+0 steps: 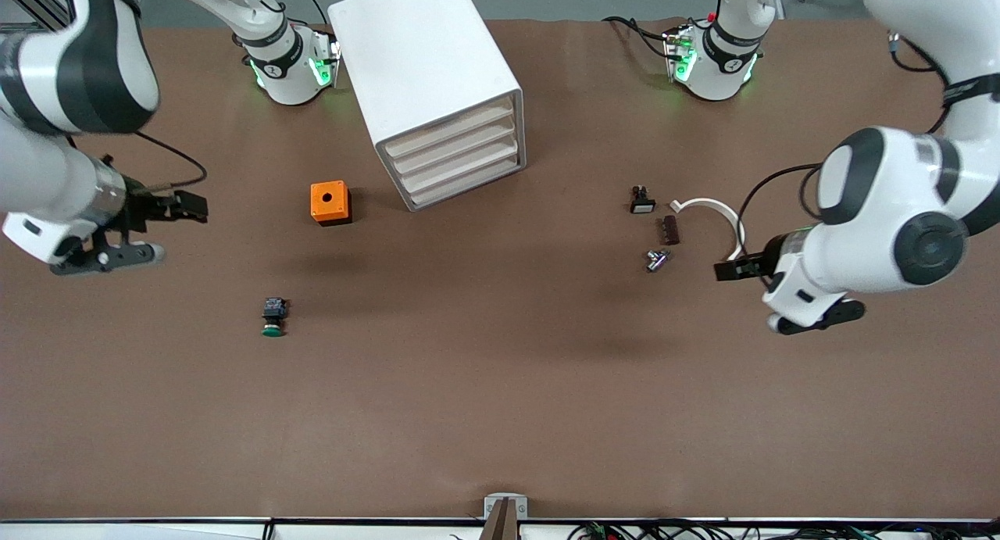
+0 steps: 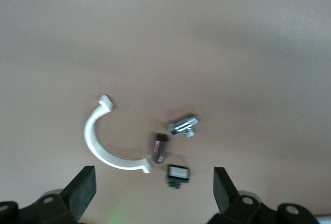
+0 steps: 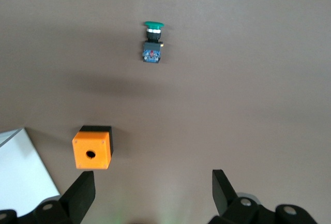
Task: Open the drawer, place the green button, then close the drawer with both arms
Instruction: 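Reach the right gripper to the green button while the left gripper approaches the cabinet, then grasp the green button with the right gripper while the left gripper grips the drawer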
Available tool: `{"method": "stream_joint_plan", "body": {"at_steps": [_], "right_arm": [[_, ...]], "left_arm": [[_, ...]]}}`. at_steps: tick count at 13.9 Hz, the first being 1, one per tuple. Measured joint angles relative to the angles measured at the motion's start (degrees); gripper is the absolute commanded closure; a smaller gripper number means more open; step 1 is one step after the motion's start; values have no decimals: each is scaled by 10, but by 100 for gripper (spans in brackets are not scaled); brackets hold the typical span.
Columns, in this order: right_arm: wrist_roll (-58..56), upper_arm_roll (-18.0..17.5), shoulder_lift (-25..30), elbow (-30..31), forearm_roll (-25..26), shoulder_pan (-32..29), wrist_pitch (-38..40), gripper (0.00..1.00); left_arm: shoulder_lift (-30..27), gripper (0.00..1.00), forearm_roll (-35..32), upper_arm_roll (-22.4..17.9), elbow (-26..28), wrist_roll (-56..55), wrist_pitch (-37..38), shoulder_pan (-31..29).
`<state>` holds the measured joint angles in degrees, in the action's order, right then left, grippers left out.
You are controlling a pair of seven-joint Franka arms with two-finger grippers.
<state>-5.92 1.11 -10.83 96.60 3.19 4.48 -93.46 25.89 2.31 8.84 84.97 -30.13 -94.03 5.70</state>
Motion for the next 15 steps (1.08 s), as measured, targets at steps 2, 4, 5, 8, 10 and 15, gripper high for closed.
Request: {"method": "stream_joint_plan", "body": {"at_steps": [2, 4, 5, 8, 10, 15], "right_arm": [[0, 1, -32, -1, 0, -1, -26, 0], [0, 2, -59, -1, 0, -4, -47, 0], [0, 3, -71, -1, 0, -7, -59, 0], [1, 4, -98, 9, -21, -20, -118, 0], [1, 5, -110, 29, -39, -27, -174, 0], [1, 3, -130, 71, -43, -21, -238, 0]], "left_arm": [[31, 0, 13, 1, -3, -111, -17, 46], [60, 0, 15, 2, -6, -226, -30, 100], [75, 0, 15, 3, -9, -279, -36, 125], [119, 0, 27, 3, -24, -419, -47, 187], [133, 0, 69, 2, -33, -504, -47, 213], [146, 0, 180, 2, -35, -767, -46, 248]]}}
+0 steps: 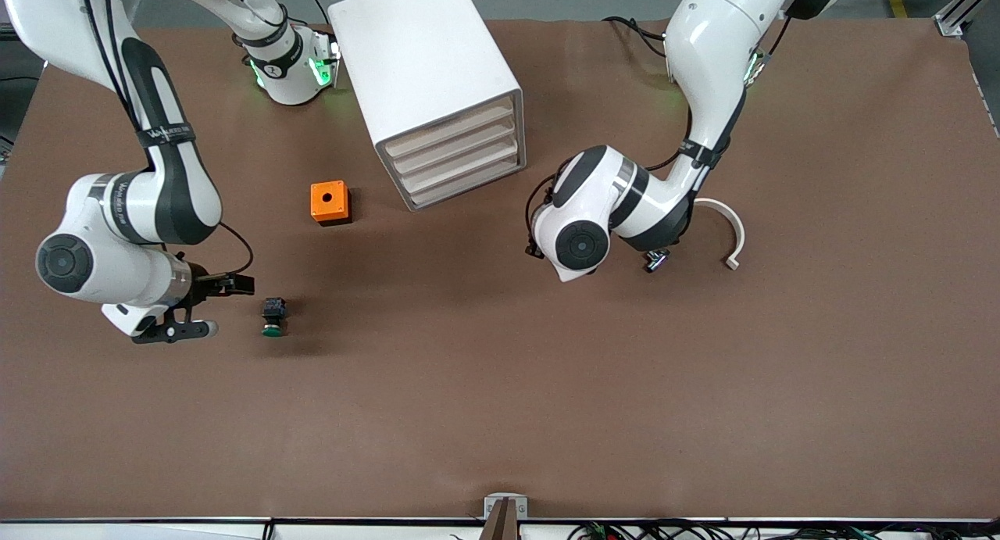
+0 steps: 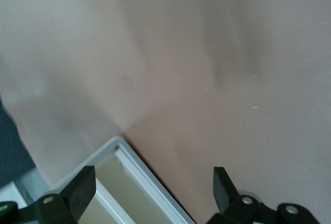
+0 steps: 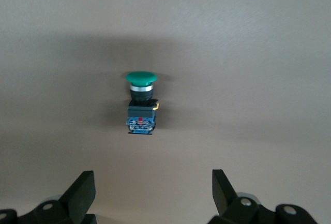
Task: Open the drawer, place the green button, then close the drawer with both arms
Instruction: 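Grasp the green button with the right gripper while the left gripper grips the drawer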
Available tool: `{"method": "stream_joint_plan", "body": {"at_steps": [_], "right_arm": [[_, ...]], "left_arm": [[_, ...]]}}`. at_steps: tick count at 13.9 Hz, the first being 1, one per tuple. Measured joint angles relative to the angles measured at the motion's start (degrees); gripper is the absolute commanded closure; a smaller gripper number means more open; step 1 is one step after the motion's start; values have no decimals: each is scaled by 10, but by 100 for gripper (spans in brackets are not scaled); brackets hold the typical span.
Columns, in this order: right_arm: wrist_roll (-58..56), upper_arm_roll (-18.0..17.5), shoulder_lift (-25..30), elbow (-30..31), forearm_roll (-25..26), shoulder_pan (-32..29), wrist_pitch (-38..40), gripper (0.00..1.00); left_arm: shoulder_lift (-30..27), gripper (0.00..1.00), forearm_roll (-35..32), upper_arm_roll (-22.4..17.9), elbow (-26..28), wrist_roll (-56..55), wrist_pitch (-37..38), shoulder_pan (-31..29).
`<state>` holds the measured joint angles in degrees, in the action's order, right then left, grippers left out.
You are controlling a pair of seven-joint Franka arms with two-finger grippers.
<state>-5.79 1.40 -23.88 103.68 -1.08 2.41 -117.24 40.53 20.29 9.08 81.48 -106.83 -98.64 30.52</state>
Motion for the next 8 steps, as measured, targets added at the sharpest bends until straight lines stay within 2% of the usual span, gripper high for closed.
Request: {"method": "stream_joint_plan", "body": {"at_steps": [5, 8], "right_arm": [[67, 0, -27, 40, 0, 10, -102, 0], [81, 1, -45, 43, -1, 9, -123, 0]], "left_arm": [[26, 0, 103, 0, 0, -41, 3, 14], [32, 0, 171, -2, 0, -62, 14, 14]]}}
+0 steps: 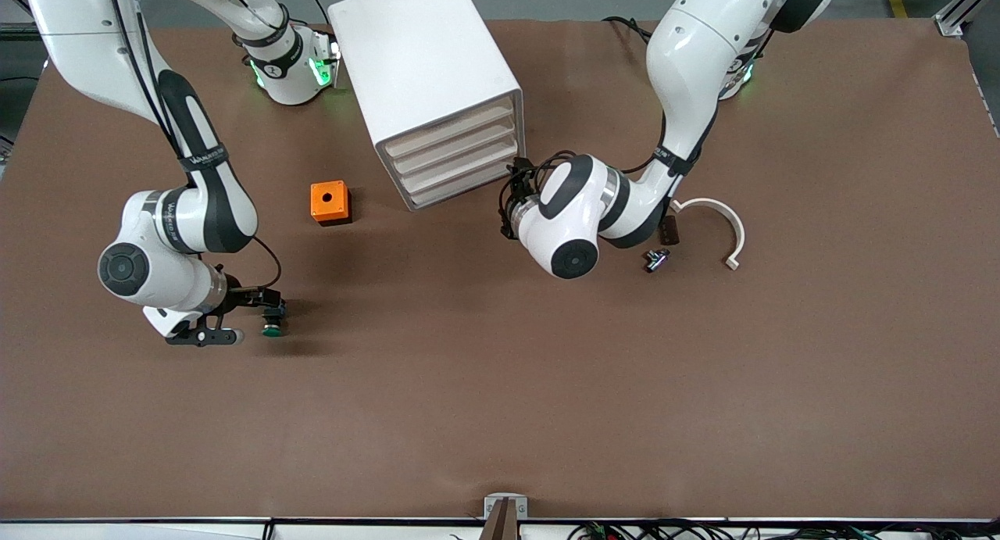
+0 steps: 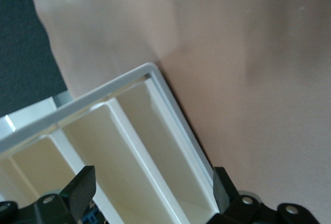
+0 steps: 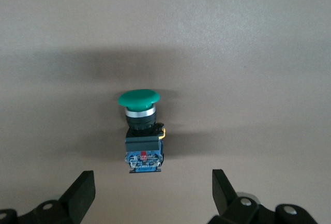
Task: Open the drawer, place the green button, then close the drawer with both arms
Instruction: 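Grasp the green button with the right gripper while the left gripper grips the drawer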
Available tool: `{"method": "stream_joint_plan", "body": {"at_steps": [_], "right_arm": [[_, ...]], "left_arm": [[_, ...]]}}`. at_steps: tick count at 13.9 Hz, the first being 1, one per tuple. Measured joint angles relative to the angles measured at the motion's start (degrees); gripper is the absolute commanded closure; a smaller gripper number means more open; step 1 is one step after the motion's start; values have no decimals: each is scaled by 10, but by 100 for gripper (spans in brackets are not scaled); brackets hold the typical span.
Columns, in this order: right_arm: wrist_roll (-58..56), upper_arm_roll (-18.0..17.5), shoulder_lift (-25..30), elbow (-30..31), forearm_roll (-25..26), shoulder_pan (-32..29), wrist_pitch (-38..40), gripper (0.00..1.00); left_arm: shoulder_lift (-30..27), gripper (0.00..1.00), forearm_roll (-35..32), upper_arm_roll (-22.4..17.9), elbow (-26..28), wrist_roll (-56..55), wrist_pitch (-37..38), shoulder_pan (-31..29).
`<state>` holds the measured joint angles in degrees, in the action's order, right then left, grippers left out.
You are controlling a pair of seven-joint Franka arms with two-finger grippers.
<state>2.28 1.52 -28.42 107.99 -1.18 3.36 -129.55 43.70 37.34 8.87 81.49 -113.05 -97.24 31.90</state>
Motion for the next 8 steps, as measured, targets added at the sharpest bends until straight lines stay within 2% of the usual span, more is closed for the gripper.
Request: {"method": "stream_joint_plan", "body": {"at_steps": [1, 2, 4, 8], "right_arm": [[18, 0, -4, 4, -1, -1, -16, 0], [41, 1, -9, 12, -1, -1, -36, 0], [63, 0, -18, 29, -1, -1, -65, 0], [72, -1, -22, 44, -1, 0, -73, 0]], "left_arm": [[5, 0, 20, -1, 0, -14, 1, 0], [12, 11, 43, -1, 1, -31, 2, 0], [32, 21, 88, -1, 1, -66, 2, 1], [60, 29, 126, -1, 0, -106, 2, 1]]}}
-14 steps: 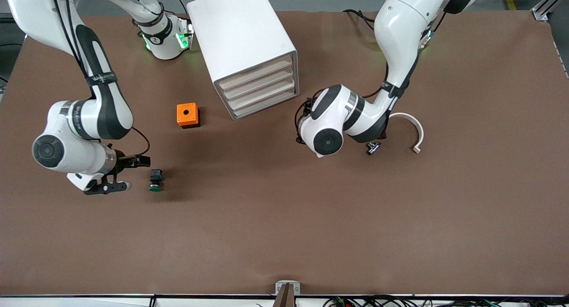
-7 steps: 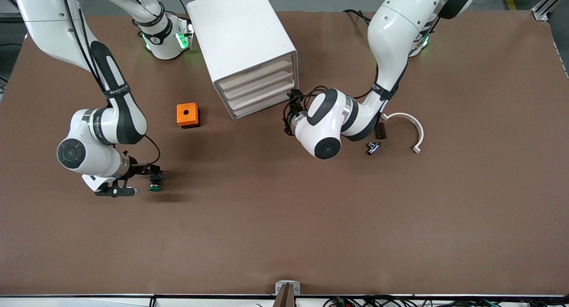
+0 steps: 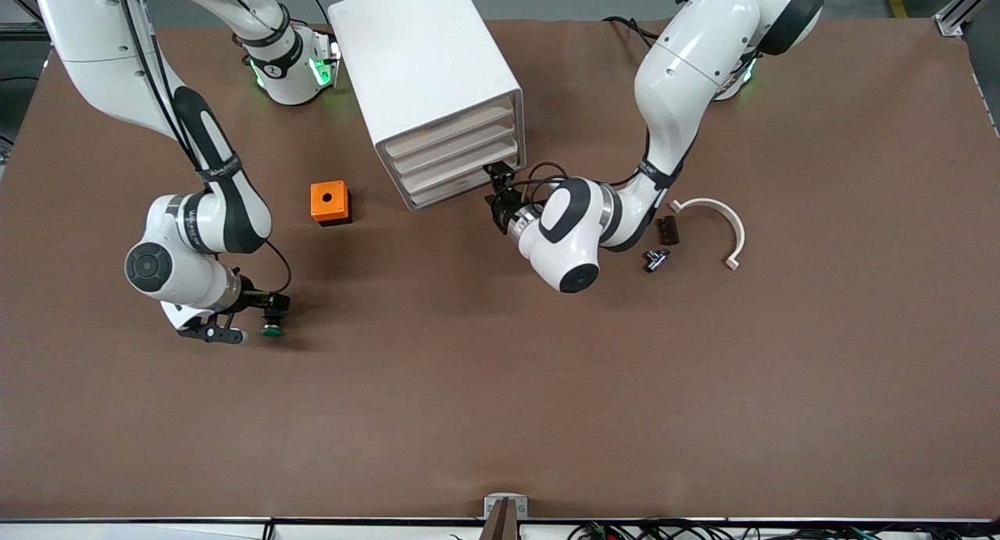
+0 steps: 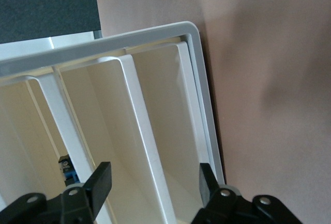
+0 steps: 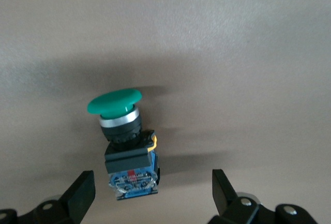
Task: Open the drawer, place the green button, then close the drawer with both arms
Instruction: 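Grasp the green button with the right gripper while the left gripper grips the drawer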
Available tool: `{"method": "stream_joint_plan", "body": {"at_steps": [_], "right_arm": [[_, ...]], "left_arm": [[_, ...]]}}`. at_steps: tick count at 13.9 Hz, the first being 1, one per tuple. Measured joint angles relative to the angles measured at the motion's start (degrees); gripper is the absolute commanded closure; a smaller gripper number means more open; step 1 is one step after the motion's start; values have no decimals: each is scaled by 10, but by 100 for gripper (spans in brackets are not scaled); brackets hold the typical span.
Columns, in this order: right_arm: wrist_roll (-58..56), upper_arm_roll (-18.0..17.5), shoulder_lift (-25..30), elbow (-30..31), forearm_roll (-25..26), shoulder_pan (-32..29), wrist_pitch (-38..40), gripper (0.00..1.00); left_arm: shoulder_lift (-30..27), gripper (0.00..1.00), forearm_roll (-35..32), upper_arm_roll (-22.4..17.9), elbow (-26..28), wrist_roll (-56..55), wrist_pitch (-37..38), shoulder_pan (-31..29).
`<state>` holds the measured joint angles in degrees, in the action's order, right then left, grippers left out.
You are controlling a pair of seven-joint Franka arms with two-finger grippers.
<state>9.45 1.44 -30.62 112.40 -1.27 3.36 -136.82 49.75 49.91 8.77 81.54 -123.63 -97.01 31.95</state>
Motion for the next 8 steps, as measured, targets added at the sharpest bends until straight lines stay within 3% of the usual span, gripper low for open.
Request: {"method": "stream_joint_plan", "body": {"at_steps": [2, 8], "right_arm": [[0, -1, -1, 5, 0, 2, -2, 0], [0, -1, -1, 8, 2, 12, -6, 0]], "left_arm": [[4, 42, 2, 0, 0, -12, 0, 0], [24, 48, 20, 1, 0, -29, 3, 28]]}}
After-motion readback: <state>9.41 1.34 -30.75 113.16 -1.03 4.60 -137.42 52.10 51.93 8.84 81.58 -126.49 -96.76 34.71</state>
